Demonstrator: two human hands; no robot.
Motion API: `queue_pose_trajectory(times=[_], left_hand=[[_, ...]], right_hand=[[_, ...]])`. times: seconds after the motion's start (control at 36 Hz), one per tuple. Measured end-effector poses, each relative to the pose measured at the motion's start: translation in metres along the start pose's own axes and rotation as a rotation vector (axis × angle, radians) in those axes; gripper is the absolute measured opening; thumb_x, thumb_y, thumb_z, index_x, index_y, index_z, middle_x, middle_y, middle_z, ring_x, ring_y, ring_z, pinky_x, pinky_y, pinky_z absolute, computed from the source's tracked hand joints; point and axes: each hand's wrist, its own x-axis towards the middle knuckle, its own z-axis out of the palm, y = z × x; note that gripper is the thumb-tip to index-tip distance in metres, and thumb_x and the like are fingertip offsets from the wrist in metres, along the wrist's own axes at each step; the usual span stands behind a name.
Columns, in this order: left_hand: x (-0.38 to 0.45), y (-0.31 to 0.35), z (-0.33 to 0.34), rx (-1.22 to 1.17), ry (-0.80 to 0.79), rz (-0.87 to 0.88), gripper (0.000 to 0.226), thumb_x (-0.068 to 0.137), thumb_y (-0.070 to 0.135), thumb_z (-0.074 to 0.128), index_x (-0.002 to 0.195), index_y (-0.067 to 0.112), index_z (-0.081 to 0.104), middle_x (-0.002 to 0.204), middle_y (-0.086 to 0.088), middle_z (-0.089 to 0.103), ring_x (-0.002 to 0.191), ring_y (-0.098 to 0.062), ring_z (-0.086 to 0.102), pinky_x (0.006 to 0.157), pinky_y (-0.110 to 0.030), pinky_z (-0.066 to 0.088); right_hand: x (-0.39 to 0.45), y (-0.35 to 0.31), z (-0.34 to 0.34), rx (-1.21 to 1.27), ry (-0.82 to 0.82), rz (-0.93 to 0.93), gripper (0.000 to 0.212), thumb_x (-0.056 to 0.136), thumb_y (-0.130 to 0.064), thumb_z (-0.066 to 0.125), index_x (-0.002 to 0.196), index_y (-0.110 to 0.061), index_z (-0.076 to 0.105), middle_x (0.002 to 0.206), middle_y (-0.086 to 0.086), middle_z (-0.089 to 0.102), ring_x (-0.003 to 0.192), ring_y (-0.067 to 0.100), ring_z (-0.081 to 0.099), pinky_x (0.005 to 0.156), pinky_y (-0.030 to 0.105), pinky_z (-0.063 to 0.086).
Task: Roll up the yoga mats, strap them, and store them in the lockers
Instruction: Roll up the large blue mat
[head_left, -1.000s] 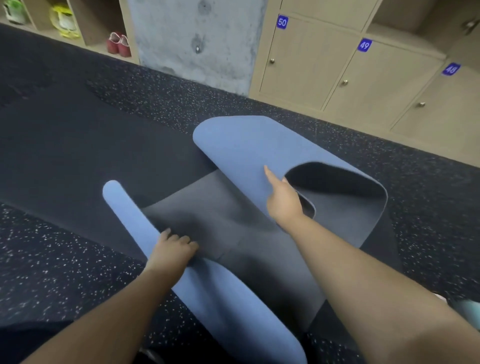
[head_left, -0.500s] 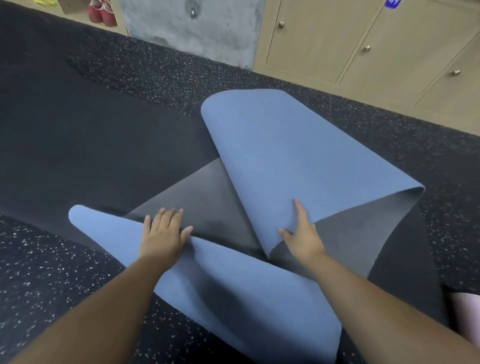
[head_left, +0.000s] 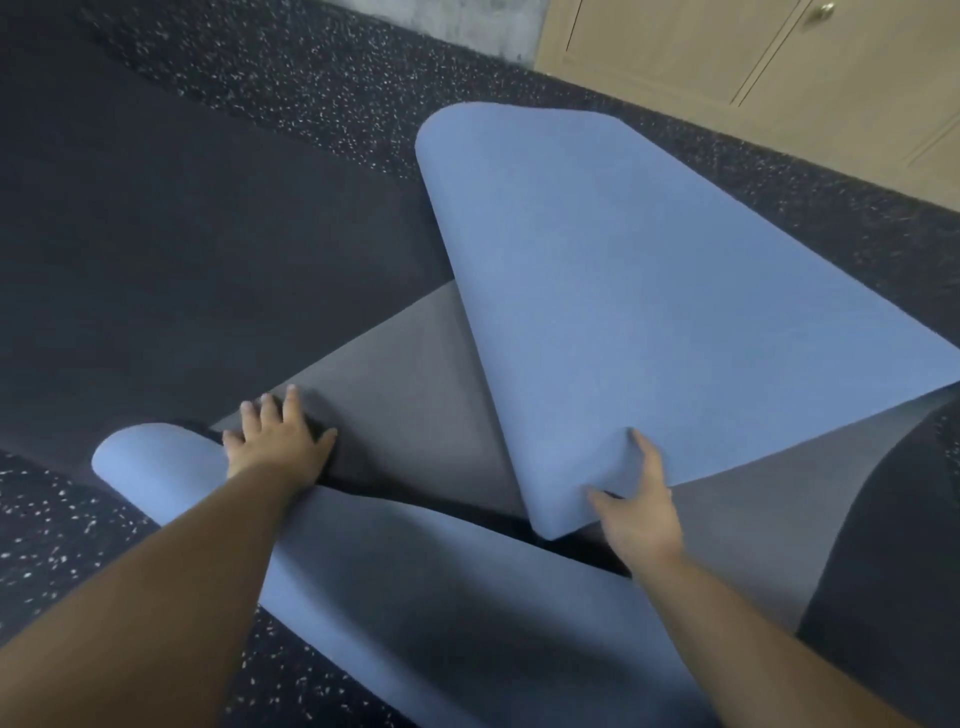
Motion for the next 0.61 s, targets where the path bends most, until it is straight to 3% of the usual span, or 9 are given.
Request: queue_pose_trajectory(times=[0.17, 0.31, 0.36, 0.47, 0.61], left_hand=[[0.016, -0.001, 0.001, -0.048, 0.012, 0.016, 0.102, 0.083, 0.072, 0.048, 0.154, 0.025, -0.008, 0.162, -0.011, -0.004, 0.148, -0.031, -0.007, 0.114, -0.061, 0.009], [0.026, -0.004, -0.004, -0.110, 0.096, -0.009, 0.118, 0.070, 0.071, 0.067, 0.154, 0.014, 0.006, 0.153, -0.017, 0.020, 0.143, -0.035, 0.016, 0.114, -0.058, 0.011], [0.028, -0.002, -0.009, -0.141, 0.198, -0.011, 0.103, 0.075, 0.062, 0.068, 0.150, 0.009, 0.022, 0.143, -0.020, 0.030, 0.131, -0.038, 0.028, 0.111, -0.051, 0.021], [0.032, -0.002, -0.022, -0.222, 0.281, 0.014, 0.048, 0.094, 0.046, 0.054, 0.130, 0.014, 0.055, 0.123, -0.018, 0.048, 0.115, -0.039, 0.042, 0.098, -0.046, 0.031], [0.018, -0.004, -0.019, -0.340, 0.393, 0.041, 0.029, 0.098, 0.034, 0.049, 0.112, 0.012, 0.062, 0.108, -0.015, 0.054, 0.103, -0.038, 0.049, 0.087, -0.042, 0.032]], right_hand=[[0.005, 0.008, 0.006, 0.024, 0.120, -0.036, 0.075, 0.089, -0.005, 0.061, 0.144, -0.045, 0.029, 0.130, 0.010, 0.046, 0.096, 0.027, 0.054, 0.084, 0.035, 0.048], [0.008, 0.008, 0.004, 0.010, 0.143, -0.088, 0.074, 0.091, -0.003, 0.058, 0.148, -0.040, 0.029, 0.139, 0.008, 0.043, 0.097, 0.015, 0.042, 0.084, 0.025, 0.037], [0.009, 0.008, 0.005, 0.002, 0.145, -0.097, 0.074, 0.090, -0.001, 0.058, 0.148, -0.038, 0.030, 0.141, 0.008, 0.044, 0.098, 0.015, 0.043, 0.085, 0.025, 0.037], [0.009, 0.008, 0.006, -0.009, 0.123, -0.094, 0.076, 0.089, 0.000, 0.058, 0.148, -0.038, 0.029, 0.136, 0.006, 0.047, 0.100, 0.020, 0.050, 0.083, 0.029, 0.041], [0.004, 0.005, 0.000, -0.056, 0.046, -0.137, 0.077, 0.091, -0.001, 0.057, 0.149, -0.040, 0.024, 0.123, 0.000, 0.044, 0.097, 0.019, 0.047, 0.085, 0.029, 0.040]])
